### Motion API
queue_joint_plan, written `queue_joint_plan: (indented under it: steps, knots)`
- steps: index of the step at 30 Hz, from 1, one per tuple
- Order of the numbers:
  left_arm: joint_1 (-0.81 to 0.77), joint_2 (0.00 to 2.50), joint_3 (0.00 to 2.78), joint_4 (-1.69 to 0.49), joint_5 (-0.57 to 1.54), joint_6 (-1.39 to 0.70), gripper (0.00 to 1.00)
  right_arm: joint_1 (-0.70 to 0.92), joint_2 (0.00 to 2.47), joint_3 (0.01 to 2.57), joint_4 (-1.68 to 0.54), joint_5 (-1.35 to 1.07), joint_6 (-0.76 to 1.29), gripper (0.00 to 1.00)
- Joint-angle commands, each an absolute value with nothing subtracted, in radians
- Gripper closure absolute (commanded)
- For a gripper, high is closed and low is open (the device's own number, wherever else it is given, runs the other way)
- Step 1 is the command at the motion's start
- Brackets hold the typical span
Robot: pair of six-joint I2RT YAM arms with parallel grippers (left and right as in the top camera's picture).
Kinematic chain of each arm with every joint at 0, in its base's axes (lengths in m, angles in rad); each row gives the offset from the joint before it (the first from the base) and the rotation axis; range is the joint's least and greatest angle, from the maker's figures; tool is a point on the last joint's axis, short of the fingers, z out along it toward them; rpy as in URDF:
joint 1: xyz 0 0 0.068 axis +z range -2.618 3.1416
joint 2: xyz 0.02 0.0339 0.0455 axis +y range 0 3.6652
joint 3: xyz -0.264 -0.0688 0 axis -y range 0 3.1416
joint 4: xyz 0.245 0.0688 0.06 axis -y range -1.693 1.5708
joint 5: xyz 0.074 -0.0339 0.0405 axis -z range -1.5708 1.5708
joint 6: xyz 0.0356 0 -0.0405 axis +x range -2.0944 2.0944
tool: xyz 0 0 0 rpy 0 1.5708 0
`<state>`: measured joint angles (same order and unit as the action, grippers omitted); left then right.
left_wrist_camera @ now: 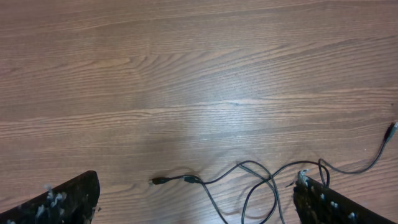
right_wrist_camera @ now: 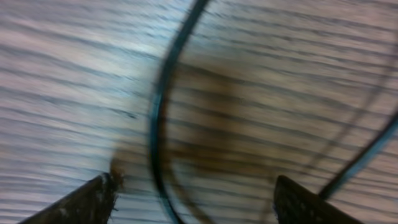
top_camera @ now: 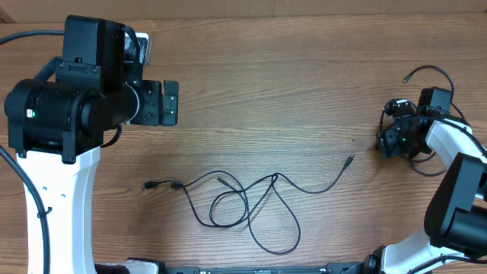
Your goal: Untangle cables
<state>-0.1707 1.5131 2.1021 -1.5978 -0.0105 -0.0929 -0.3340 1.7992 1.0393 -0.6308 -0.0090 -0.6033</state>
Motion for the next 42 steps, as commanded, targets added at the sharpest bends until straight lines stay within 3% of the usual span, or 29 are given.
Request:
queue_joint_plan:
  steps: [1,7,16,27,29,31,38,42]
  knots:
    - [-0.173,1.518,2.101,-1.591,0.001,-0.067,0.01,-0.337,1.792,1.038,-0.617,0.16,-0.597,0.27]
    - [-0.173,1.518,2.065,-1.546,0.0,-0.065,0.0,-0.315,1.783,1.074,-0.609,0.157,-0.569,0.17]
    - [-0.172,1.519,1.934,-1.452,-0.004,-0.055,0.0,-0.285,1.764,1.103,-0.637,0.157,-0.479,0.19]
    - [-0.172,1.519,1.925,-1.416,-0.01,-0.023,0.0,-0.407,1.764,1.099,-0.692,0.139,-0.414,0.22]
    - [-0.172,1.519,1.925,-1.415,-0.01,-0.022,0.0,-0.416,1.765,1.098,-0.695,0.082,-0.414,0.16]
    - [-0.172,1.519,1.925,-1.414,-0.01,-0.022,0.0,-0.421,1.765,1.088,-0.687,0.005,-0.415,0.0]
    - [-0.172,1.519,1.925,-1.417,-0.01,-0.022,0.0,-0.42,1.796,1.001,-0.62,-0.112,-0.415,0.02]
    - [-0.172,1.518,1.925,-1.416,-0.01,-0.022,0.0,-0.42,1.801,0.931,-0.563,-0.118,-0.415,0.13]
